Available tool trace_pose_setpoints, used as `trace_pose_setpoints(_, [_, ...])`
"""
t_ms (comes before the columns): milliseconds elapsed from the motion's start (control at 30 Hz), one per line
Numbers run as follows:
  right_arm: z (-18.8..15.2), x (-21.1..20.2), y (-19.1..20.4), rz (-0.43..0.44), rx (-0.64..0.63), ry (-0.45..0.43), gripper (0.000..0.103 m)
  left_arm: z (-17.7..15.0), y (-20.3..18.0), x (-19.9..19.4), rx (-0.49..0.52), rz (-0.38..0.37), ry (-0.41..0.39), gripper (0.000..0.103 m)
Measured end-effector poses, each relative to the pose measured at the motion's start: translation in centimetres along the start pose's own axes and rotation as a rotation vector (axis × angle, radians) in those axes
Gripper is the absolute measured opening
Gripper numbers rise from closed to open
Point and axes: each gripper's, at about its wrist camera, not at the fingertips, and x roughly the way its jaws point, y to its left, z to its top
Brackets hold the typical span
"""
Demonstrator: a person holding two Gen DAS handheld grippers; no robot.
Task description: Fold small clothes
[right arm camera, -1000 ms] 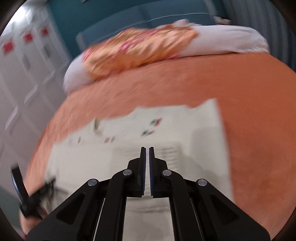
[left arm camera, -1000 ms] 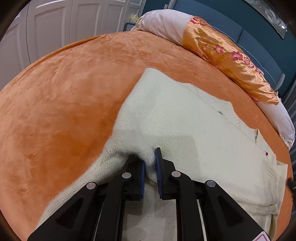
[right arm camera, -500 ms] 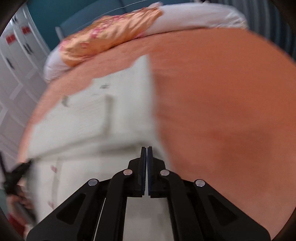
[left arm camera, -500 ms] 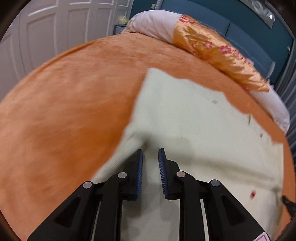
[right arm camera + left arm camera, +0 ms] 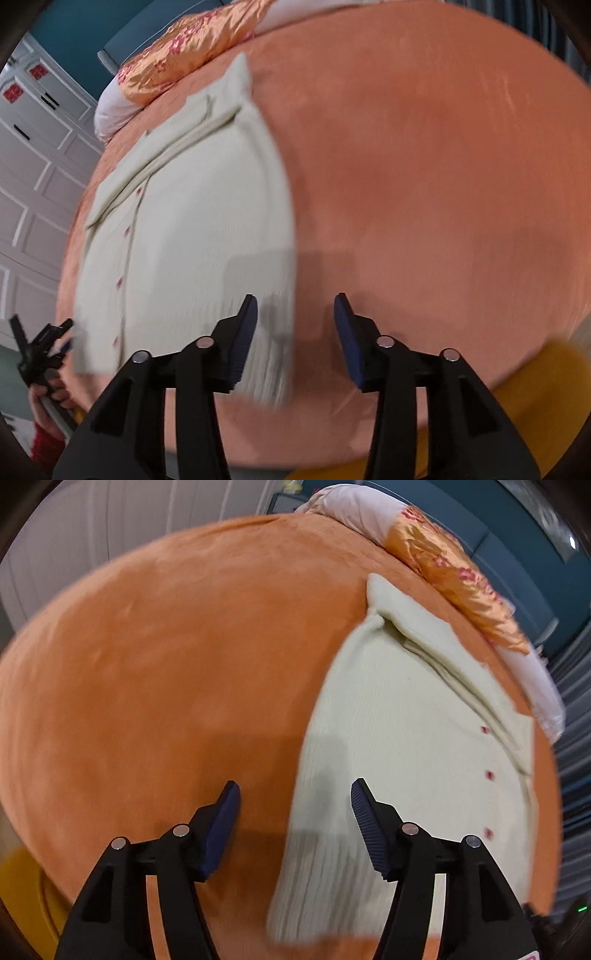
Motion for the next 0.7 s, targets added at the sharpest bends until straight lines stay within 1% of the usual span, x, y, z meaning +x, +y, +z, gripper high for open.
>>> trace_pose_setpoints(67, [-1.5,-0.1,0.4,0.029,0.006,0.023,0.05,-1.2,0.8,-0.3,-0.033,-0.017,0.025,0.06])
trace_pose_setpoints(200, [-3.5,0.4,0.6,0.077,0.023,0.066,0.053,-2.3,0.2,-0.5,0.004,-0.008,0.027,0.06])
trace_pose_setpoints(333, [-3.5,0.9,1.1,0.106,0.05,0.062,0.054,-2.6,-1.0,0.3,0.034,-0.004,0.066,0.06])
trace_pose_setpoints(400, [-3.3,1.1,1.0,0.13,0.091,0.057,0.054,-2.6,-1.4,0.5,0.043,-0.019,0.083,0.06])
trace_pose_setpoints(433, [-3.1,1.1,0.9,0.14,0.109,0.055,0.054,-2.5,-1.7,0.6,0.048,-0.03,0.096,0.058])
trace_pose_setpoints(500, [-2.7,1.1,0.6,0.176,0.151,0.049,0.054,-2.7,-2.1,0.6,0.057,-0.038,0.106,0.05])
trace_pose_setpoints(533, [-2.6,1.2,0.5,0.18,0.162,0.049,0.053,-2.7,-2.3,0.7,0.068,-0.034,0.112,0.041])
trace_pose_setpoints(567, [-2.4,1.3,0.5,0.18,0.169,0.048,0.05,-2.8,-2.4,0.7,0.074,-0.03,0.114,0.029])
trace_pose_setpoints(600, [-2.3,1.3,0.5,0.178,0.169,0.049,0.043,-2.8,-2.4,0.7,0.075,-0.03,0.119,0.022])
trace_pose_setpoints(633, [-2.2,1.4,0.6,0.175,0.164,0.054,0.038,-2.8,-2.4,0.7,0.075,-0.031,0.125,0.009])
trace_pose_setpoints(700, [-2.0,1.4,0.9,0.146,0.138,0.055,0.01,-2.8,-2.5,0.2,0.075,-0.036,0.12,0.009])
